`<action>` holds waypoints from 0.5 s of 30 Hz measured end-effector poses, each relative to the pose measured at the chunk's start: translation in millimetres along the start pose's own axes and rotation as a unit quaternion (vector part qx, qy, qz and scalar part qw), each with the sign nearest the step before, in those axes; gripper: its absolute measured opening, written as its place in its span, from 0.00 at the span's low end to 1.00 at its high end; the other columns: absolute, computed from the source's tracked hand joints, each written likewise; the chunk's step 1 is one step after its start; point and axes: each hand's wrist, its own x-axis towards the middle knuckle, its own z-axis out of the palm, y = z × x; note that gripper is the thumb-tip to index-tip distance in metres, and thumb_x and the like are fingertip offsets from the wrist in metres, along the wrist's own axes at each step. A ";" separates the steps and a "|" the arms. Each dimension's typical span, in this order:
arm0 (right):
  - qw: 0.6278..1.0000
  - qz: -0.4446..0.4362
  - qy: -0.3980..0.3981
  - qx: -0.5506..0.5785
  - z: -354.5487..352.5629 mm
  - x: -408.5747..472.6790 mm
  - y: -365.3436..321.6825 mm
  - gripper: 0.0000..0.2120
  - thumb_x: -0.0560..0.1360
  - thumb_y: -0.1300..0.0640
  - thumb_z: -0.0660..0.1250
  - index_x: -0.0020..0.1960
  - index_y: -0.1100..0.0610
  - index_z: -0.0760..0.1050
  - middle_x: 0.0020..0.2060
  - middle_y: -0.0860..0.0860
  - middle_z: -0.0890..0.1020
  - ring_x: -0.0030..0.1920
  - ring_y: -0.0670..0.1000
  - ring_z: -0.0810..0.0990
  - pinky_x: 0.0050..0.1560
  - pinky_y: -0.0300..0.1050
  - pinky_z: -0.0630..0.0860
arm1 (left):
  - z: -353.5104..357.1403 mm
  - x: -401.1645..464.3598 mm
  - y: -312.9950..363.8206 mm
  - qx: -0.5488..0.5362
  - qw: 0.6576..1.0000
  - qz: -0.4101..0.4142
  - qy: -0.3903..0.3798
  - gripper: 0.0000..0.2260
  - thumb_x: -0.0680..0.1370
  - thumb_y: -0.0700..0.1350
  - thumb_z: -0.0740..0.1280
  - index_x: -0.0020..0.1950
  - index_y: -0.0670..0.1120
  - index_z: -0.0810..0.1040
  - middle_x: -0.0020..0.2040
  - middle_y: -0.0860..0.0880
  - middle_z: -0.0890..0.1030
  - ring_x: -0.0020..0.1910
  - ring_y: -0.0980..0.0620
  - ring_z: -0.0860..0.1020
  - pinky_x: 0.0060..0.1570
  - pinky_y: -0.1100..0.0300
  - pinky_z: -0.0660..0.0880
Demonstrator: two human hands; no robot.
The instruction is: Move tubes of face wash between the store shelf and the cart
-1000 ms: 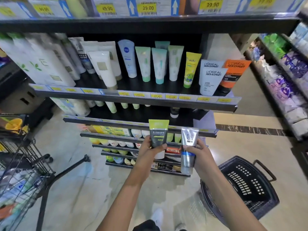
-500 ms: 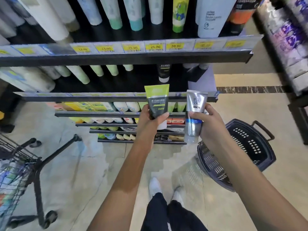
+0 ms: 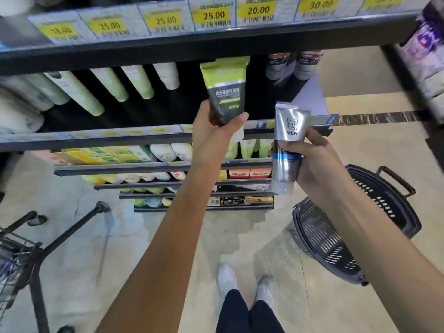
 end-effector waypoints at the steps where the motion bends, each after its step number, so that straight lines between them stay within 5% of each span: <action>1: 1.000 -0.002 -0.003 0.001 0.4 1.7 -0.1 0.23 0.75 0.69 0.70 0.69 0.60 0.76 0.56 0.60 0.83 0.48 0.59 0.85 0.50 0.54 0.81 | 1.8 7.1 2.5 0.007 1.000 0.011 0.010 0.17 0.74 0.40 0.78 0.61 0.47 0.78 0.54 0.50 0.86 0.55 0.54 0.84 0.62 0.52 0.79; 15: 1.000 -0.001 -0.002 -0.004 -1.0 13.8 -0.4 0.22 0.75 0.69 0.71 0.67 0.56 0.77 0.56 0.59 0.84 0.50 0.58 0.86 0.51 0.54 0.81 | 23.0 57.7 -2.4 0.175 0.979 0.072 0.073 0.22 0.70 0.44 0.81 0.58 0.46 0.75 0.52 0.53 0.84 0.52 0.56 0.83 0.55 0.60 0.81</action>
